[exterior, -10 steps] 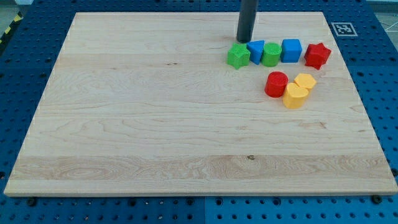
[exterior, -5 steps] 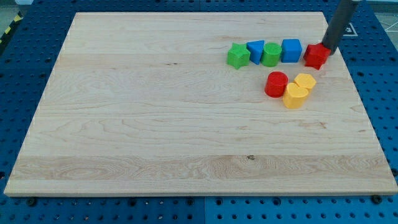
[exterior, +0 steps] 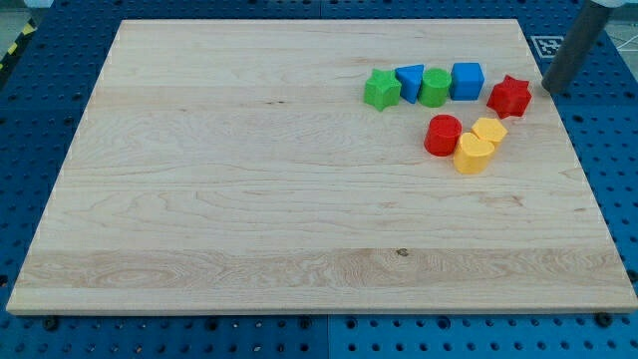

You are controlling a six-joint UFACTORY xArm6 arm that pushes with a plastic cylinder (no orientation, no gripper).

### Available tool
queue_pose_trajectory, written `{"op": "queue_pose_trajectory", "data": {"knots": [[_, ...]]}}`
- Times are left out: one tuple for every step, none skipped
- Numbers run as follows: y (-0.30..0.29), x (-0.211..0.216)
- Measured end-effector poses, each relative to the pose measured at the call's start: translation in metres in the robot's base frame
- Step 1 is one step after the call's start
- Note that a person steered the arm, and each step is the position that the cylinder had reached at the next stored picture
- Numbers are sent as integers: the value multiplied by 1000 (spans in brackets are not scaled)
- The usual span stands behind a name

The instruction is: Slide the red star to the yellow hexagon

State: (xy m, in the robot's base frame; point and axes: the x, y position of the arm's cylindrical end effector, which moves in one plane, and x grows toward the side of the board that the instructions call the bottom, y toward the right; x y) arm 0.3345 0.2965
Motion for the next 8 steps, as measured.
{"op": "queue_pose_trajectory", "data": {"knots": [[-21,1],[-24,28],[-27,63],[-12,70],[9,49],[9,17],[-11,-6],[-51,-8]]}}
